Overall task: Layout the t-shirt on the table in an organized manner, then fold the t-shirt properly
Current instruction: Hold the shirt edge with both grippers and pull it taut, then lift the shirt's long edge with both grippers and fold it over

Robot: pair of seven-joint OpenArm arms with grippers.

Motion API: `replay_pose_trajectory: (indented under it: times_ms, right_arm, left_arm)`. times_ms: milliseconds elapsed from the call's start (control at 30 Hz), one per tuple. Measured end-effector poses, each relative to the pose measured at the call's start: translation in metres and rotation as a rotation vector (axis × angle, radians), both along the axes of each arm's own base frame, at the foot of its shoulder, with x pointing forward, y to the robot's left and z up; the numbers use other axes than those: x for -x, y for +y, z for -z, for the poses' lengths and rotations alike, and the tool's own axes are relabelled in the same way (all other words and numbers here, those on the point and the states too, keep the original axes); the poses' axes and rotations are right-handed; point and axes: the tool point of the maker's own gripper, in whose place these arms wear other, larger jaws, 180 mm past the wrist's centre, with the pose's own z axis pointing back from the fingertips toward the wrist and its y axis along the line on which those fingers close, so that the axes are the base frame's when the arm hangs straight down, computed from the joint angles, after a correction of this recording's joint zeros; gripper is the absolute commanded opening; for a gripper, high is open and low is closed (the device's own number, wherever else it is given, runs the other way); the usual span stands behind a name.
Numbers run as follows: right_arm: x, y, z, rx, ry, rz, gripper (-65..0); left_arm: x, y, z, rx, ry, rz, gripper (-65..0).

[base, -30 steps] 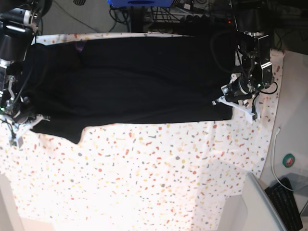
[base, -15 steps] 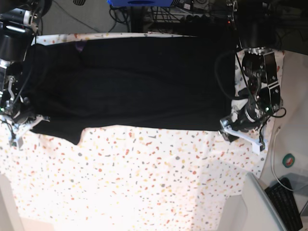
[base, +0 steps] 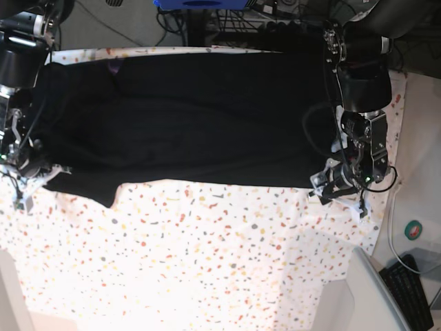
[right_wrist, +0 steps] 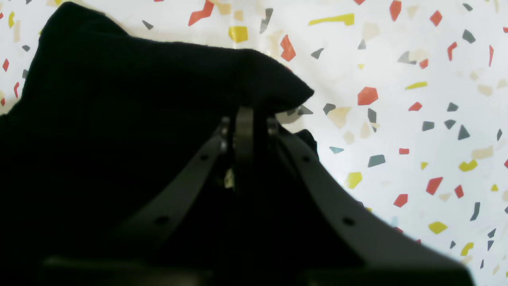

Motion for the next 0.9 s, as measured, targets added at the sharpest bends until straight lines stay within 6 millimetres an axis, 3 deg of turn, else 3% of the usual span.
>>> replay_pose_trajectory:
  times_ms: [400,567,700,833,900]
  right_arm:
    - [-0.005,0.000,-0.004,-0.003,-0.013,0.001,-65.0]
    - [-0.005,0.000,-0.004,-0.003,-0.013,0.001,-65.0]
    - [-0.005,0.000,-0.004,-0.003,-0.012,0.001,-65.0]
    - [-0.005,0.000,-0.004,-0.002,-0.012,0.000,-65.0]
    - [-0.005,0.001,-0.004,-0.004,-0.013,0.000,-65.0]
  left_arm:
    - [-0.007,0.002,0.003,-0.017,-0.054,-0.015,-29.3]
    - [-0.010,-0.010,0.000,-0.032,-0.049,0.028,-29.3]
    - [-0.008,-0.031,-0.009,0.012,-0.042,0.066,-28.5]
    - [-0.023,-0.025,-0.038,-0.014,-0.109,0.076,-28.3]
    - [-0.026,-0.022,-0.042,-0.021,-0.120,0.074,-28.3]
